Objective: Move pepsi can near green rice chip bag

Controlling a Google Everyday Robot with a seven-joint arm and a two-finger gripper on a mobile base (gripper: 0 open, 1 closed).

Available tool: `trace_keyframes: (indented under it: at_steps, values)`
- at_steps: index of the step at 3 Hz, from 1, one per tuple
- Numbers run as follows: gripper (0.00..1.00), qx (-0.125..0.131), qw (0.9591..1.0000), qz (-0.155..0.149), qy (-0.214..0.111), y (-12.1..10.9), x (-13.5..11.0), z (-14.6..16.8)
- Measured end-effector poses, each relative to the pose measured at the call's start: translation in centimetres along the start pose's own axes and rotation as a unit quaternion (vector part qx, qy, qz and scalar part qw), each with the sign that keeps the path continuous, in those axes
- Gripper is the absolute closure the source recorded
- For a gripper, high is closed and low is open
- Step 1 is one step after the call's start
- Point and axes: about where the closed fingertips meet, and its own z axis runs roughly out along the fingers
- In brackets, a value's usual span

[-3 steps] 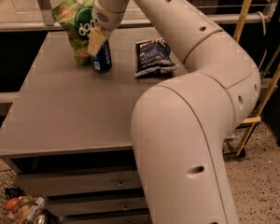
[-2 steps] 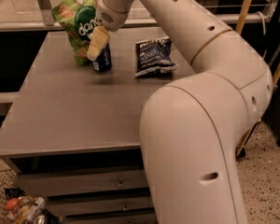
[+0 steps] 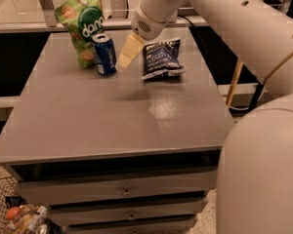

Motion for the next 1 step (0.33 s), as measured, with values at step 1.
trace_keyframes:
  at_steps: [1]
  values:
    - [0.00, 0.000, 1.0000, 0.004, 0.002, -0.06, 0.79, -0.01]
